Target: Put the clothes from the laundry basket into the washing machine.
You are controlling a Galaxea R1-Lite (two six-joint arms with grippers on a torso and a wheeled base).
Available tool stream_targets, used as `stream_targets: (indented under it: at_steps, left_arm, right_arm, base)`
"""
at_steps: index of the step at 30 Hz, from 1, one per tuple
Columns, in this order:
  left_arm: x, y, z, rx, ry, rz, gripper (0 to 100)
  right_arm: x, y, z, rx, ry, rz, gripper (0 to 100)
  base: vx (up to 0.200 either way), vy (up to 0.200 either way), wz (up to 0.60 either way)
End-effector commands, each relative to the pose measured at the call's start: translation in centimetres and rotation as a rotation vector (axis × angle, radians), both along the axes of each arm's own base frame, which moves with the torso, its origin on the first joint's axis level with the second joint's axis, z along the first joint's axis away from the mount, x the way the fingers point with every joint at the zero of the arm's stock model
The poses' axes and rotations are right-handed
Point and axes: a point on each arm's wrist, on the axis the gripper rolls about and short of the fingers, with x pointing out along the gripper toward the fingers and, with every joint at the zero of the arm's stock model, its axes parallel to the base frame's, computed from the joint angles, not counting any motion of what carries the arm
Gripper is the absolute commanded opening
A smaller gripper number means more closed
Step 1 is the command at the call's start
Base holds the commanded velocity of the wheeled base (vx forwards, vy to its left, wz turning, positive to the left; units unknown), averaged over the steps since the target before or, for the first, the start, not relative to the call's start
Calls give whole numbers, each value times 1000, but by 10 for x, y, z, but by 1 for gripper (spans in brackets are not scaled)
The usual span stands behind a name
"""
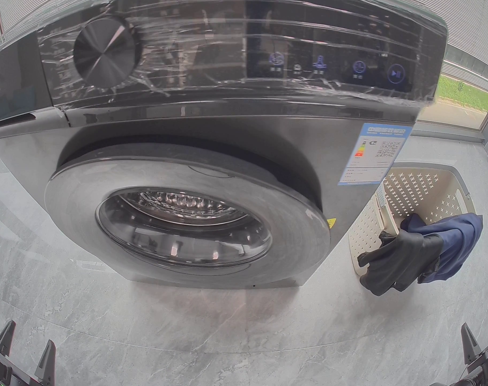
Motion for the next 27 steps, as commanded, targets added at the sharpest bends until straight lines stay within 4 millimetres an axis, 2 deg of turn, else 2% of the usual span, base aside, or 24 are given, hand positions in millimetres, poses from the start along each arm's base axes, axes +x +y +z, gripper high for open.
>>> stream_targets:
  at_steps: [1,13,27]
  left_arm:
    - [0,0,-4,0,3,0,100]
    - [0,0,-4,0,3,0,100]
    - [0,0,-4,-2,3,0,100]
  right_arm:
    - [1,0,-5,0,10,0,100]
    - [1,0,-5,0,10,0,100]
    - [1,0,-5,0,10,0,100]
  base:
    - [0,200,0]
    - [0,17,0]
    - [0,186,0]
